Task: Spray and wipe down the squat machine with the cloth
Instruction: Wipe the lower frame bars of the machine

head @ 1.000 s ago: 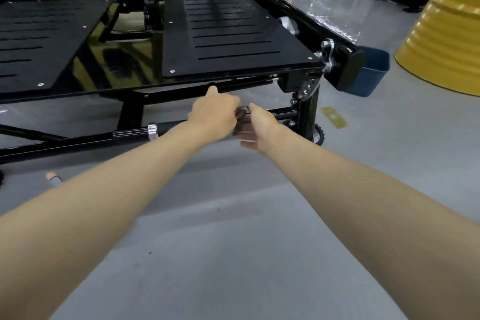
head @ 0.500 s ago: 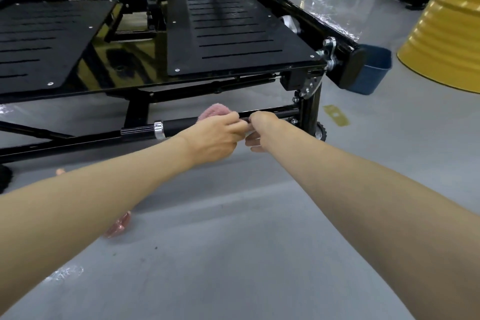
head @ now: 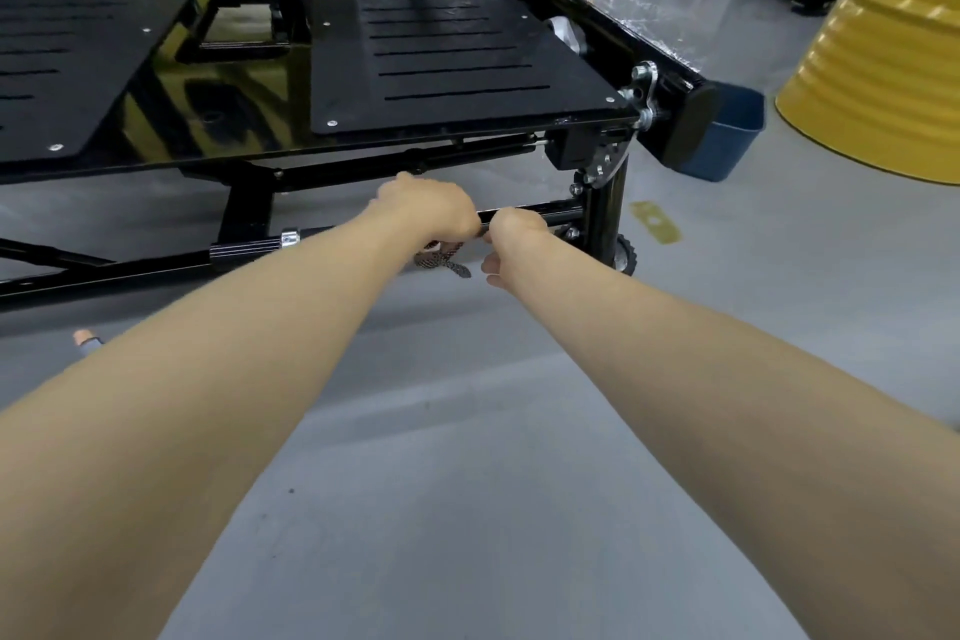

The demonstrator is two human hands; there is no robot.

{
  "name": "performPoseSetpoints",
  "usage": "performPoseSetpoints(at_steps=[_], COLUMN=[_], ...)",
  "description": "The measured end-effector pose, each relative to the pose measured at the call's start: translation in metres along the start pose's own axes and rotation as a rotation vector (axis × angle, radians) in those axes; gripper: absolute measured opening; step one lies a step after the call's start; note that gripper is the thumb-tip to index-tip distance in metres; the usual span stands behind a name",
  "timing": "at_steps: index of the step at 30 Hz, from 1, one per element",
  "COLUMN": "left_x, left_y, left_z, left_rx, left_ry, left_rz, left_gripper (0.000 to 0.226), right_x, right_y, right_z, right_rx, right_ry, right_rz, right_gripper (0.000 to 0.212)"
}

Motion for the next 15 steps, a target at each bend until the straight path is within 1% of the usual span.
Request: performPoseSetpoints(at_steps=[1, 2, 4, 6, 8, 10, 12, 14, 15], left_x=[-0.001, -0.003, -0.004, 0.002, 0.002, 0.008, 0.011, 0.013, 0.014], left_y=[0.0, 0.0, 0.004, 0.009, 0.015, 0.024, 0.032, 0.038, 0.04], left_z=[0.004, 0.008, 0.013, 0.016, 0.02, 0.03, 0.044, 0.065, 0.078], left_rx=[0.042, 0.06, 0.097, 0.14, 0.246, 0.404, 0.56, 0.624, 0.622], left_ry=[0.12, 0.177, 0.191, 0.17, 0.102, 0.116, 0.196, 0.183, 0.147], left_rz=[-0.005, 0.014, -0.012, -0.136, -0.379, -0.57, -0.661, -0.696, -0.713], left_gripper=[0.023, 0.024, 0.024, 0.021, 0.023, 0.029, 0.037, 0.047, 0.051], right_x=[0.002, 0.004, 0.005, 0.009, 0.015, 0.019, 0.025, 0.031, 0.036], right_y=[-0.002, -0.004, 0.002, 0.002, 0.004, 0.005, 0.008, 0.015, 0.016], right_z=[0.001, 0.002, 0.004, 0.005, 0.006, 0.005, 0.008, 0.013, 0.017], right_rx=[-0.03, -0.038, -0.034, -0.049, -0.066, -0.094, -0.158, -0.272, -0.352], right_ry=[0.039, 0.058, 0.088, 0.103, 0.111, 0.141, 0.177, 0.314, 0.427], right_rz=[0.006, -0.005, -0.072, -0.091, -0.096, -0.108, -0.118, -0.138, -0.156], right_gripper=[0.04, 0.039, 0.035, 0.029, 0.02, 0.018, 0.024, 0.028, 0.026])
Point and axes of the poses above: each hand's wrist, its own y-axis away from the middle knuckle, its own x-axis out of the palm, z = x × y, the point moved 6 cm from there along -y, towards the middle knuckle
